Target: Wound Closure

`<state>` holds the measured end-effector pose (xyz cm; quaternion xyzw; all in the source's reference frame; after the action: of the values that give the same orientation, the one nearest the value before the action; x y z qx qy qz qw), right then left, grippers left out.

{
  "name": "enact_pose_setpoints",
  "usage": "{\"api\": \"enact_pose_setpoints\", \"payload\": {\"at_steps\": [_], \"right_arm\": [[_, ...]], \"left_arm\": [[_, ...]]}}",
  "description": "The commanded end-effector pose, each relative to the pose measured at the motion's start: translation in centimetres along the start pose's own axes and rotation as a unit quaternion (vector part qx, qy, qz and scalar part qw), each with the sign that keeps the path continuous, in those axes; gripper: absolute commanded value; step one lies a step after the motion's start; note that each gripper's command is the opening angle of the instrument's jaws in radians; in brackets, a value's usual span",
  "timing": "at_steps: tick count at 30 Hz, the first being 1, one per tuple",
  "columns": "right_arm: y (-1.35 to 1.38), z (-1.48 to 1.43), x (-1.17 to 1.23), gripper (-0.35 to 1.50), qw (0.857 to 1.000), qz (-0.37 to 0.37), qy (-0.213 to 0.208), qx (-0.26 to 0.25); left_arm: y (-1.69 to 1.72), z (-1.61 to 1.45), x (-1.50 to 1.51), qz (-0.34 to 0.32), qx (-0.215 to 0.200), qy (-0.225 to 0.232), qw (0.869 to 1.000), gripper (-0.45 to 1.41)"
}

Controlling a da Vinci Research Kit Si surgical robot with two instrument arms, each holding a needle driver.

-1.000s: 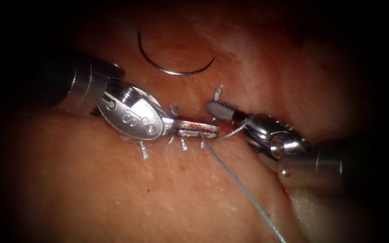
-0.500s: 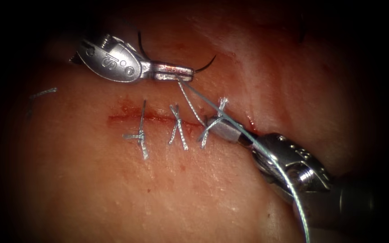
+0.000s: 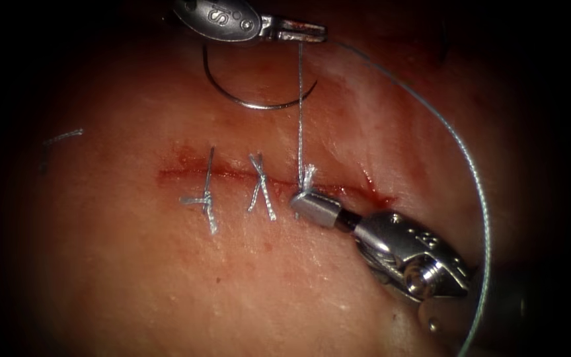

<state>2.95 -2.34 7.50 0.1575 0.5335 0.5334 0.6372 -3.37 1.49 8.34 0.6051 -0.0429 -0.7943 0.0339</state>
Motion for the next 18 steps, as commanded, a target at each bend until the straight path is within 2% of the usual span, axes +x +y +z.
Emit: {"api": "enact_pose_setpoints", "payload": {"at_steps": [1,6,13,18], "right_arm": [[-0.04,0.05,-0.12,-0.35,1.0,-0.001,-0.006,0.004],[-0.2,0.04,-0.18,-0.35,0.999,-0.007,-0.039,0.034],[-0.21,0.06,-0.2,-0.35,0.999,-0.01,-0.04,0.033],[-0.21,0.07,-0.2,-0.35,0.999,-0.007,-0.038,0.034]], "left_arm": [[-0.08,0.08,-0.07,0.002,0.001,0.001,1.0,-0.45],[-0.34,0.07,-0.18,0.0,0.001,-0.001,1.0,-0.45],[-0.59,0.12,-0.3,0.0,0.004,-0.005,1.0,-0.45],[-0.62,0.2,-0.38,0.003,0.002,-0.016,1.0,-0.45]]}}
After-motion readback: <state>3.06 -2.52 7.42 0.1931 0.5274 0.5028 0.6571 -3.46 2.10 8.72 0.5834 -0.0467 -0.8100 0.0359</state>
